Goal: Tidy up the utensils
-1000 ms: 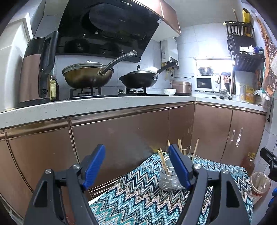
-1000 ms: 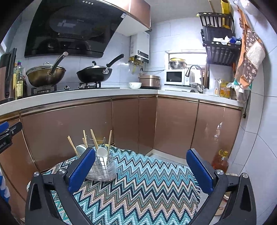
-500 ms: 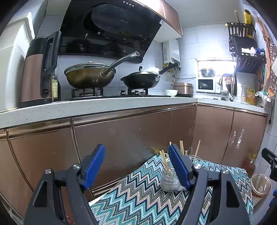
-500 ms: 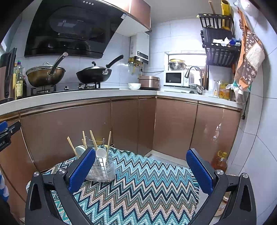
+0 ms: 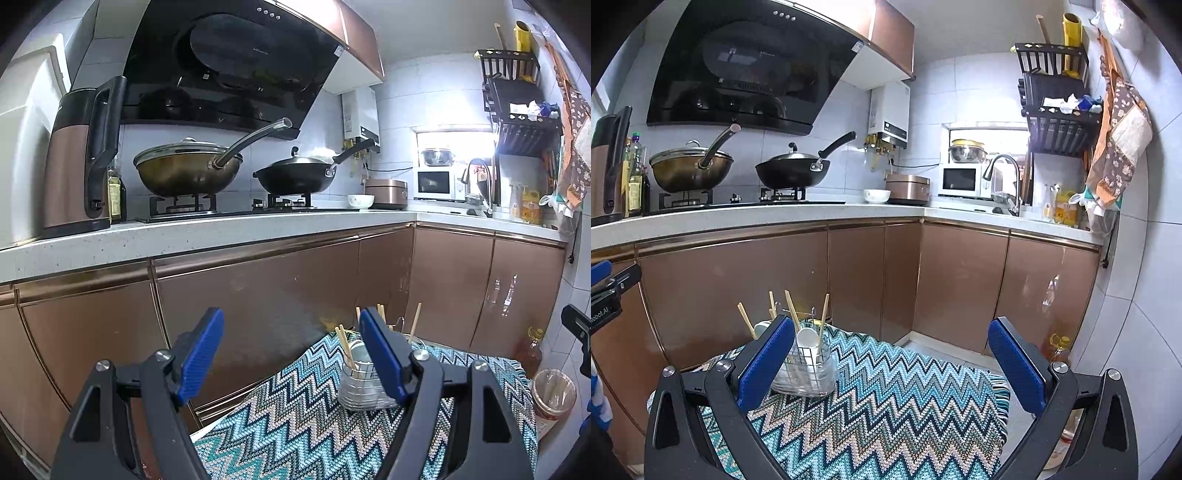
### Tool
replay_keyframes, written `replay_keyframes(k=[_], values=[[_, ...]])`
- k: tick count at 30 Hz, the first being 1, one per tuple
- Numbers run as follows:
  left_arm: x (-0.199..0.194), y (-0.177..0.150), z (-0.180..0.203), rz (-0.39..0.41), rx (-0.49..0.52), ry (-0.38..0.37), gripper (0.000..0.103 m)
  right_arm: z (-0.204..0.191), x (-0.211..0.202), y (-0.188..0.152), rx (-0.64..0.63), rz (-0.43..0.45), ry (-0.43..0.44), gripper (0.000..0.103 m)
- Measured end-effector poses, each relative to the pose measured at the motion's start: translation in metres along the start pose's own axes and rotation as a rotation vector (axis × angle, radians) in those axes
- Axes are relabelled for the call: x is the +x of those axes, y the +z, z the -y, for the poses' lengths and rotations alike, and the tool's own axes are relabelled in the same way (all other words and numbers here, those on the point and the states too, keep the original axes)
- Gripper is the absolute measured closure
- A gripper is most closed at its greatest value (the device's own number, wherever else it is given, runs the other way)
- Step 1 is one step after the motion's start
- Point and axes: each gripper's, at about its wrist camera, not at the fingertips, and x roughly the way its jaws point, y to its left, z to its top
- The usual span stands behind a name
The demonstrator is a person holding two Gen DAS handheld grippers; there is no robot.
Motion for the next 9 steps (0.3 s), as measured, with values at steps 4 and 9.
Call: replay_keyframes(k=[4, 9], values=[[-0.0036, 0.0017, 0.0001, 0.004, 0.0, -0.002, 0.029, -0.0004, -0.0033, 0.0021, -0.005, 0.008, -0.002, 0.0], [-0.0068, 0.0038, 0.0011, 0.009, -0.001, -0.003, 0.029, -0.0011, -0.0056, 0.0032, -0.005, 0.014, -0.001, 0.0]])
